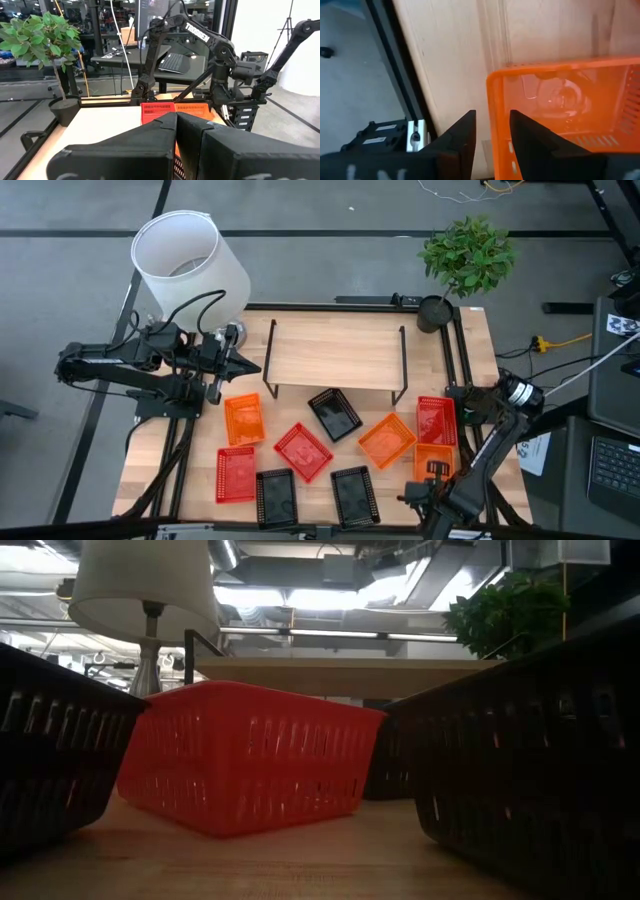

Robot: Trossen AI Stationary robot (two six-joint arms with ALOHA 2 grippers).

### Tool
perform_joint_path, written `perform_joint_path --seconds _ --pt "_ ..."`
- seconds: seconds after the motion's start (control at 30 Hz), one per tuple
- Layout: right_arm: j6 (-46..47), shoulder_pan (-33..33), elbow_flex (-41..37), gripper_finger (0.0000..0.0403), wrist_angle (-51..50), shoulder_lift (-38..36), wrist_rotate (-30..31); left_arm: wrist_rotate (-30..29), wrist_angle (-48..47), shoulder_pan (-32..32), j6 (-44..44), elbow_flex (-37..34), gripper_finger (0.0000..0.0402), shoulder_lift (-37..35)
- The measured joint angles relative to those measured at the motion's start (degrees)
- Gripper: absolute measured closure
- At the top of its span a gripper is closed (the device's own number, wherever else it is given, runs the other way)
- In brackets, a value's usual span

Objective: Stack baskets on shelf by color
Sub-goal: Put the bottom right orange bin on the shelf

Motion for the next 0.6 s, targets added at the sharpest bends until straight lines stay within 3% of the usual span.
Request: perform_joint_path --seconds 0.6 --pt "2.85 1.28 0.00 0.0284 -0.50 4.99 -2.50 0.02 -0.01 0.01 0.00 0.00 0.0401 0.00"
